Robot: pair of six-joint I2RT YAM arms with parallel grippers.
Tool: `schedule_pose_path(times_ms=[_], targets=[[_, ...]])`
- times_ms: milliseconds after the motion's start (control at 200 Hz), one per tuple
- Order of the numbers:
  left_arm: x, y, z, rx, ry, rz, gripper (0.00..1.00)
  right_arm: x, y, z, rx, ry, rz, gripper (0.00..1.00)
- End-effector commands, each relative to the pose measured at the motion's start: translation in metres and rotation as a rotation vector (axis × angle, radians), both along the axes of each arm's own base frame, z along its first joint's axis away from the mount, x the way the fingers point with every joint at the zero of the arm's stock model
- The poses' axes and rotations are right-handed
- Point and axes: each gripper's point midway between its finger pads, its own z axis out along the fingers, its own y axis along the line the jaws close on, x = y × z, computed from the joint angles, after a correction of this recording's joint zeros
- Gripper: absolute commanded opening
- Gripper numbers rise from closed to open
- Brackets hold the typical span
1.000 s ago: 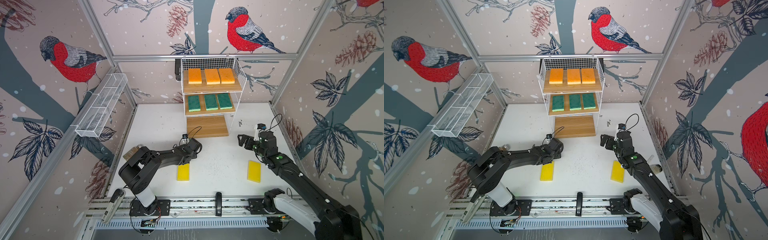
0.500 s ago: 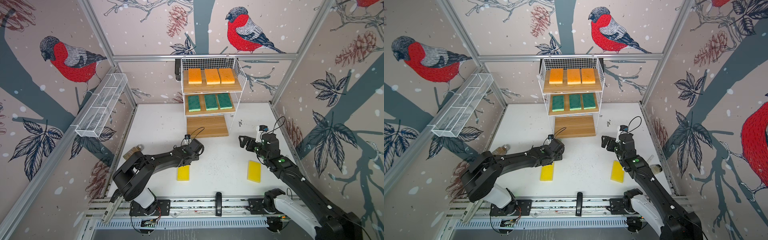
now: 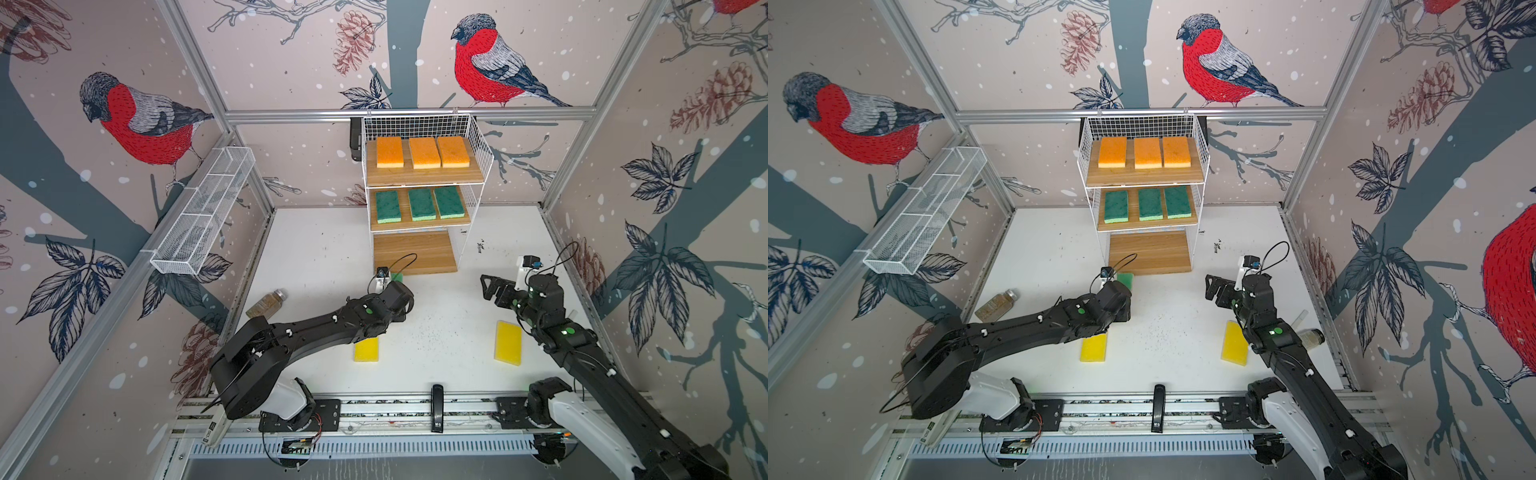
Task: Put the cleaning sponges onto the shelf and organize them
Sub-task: 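Carry the green sponge with the left gripper toward the wooden bottom shelf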
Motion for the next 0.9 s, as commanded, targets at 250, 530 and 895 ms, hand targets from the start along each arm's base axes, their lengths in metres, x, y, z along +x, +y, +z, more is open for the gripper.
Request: schedule_pose_path(times_ms=[250,530,895], targets=[[0.017,-0.012,0.019,-0.019,-0.077,0.002,0.62,-0.003,0.008,-0.001,0.057,-0.007,0.031,1.00],[0.033,-0.019,0.035,-0.018,-0.116,0.048,0.62,-0.005,0.014,-0.002,0.084,-0.005,0.059,1.00],[0.056,-0.027,0.036,0.071,-0.152,0.086,0.62,-0.006,0.015,-0.001,0.085,-0.007,0.065,1.00]])
